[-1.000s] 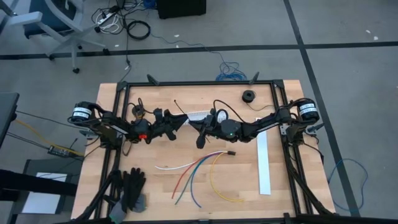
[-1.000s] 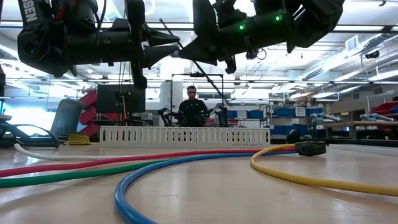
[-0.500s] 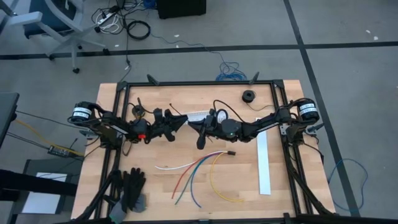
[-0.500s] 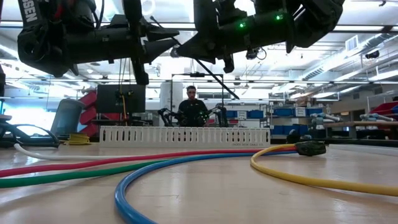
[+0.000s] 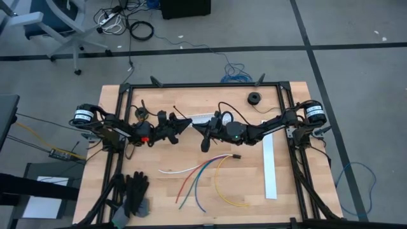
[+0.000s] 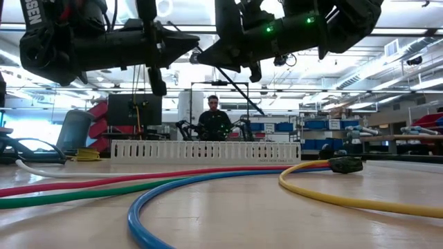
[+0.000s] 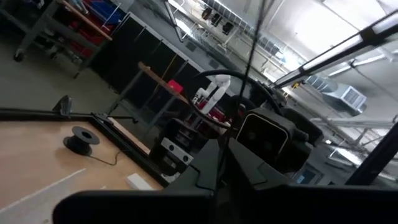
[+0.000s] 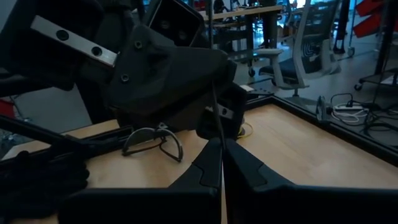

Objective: Ziptie cables
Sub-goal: Insert zip tie on the cable wire

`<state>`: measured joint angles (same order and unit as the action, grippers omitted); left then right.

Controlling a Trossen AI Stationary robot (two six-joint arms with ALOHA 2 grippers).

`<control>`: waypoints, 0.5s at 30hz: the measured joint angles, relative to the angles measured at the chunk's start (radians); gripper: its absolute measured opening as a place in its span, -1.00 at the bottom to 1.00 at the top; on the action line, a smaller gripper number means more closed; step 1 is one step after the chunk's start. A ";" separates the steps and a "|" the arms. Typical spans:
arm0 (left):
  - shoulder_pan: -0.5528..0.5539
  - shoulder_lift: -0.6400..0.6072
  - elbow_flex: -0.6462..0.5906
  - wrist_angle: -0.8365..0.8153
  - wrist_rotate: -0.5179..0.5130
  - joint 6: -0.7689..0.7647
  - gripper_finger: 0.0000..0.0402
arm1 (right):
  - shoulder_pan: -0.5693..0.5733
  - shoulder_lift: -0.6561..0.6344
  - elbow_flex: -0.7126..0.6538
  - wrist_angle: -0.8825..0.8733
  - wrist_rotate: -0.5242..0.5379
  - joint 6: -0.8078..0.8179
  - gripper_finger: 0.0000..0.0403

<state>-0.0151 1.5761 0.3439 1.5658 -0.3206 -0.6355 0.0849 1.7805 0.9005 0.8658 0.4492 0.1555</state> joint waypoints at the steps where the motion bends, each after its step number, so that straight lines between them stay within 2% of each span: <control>1: 0.000 0.000 0.000 -0.002 0.000 -0.013 -1.00 | 0.000 0.000 0.000 0.000 0.000 0.000 -1.00; 15: 0.001 0.000 0.000 -0.024 0.003 -0.146 -1.00 | 0.000 0.000 0.000 -0.001 0.001 -0.009 -1.00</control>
<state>-0.0143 1.5761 0.3439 1.5421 -0.3173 -0.7818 0.0853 1.7805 0.9005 0.8650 0.4503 0.1467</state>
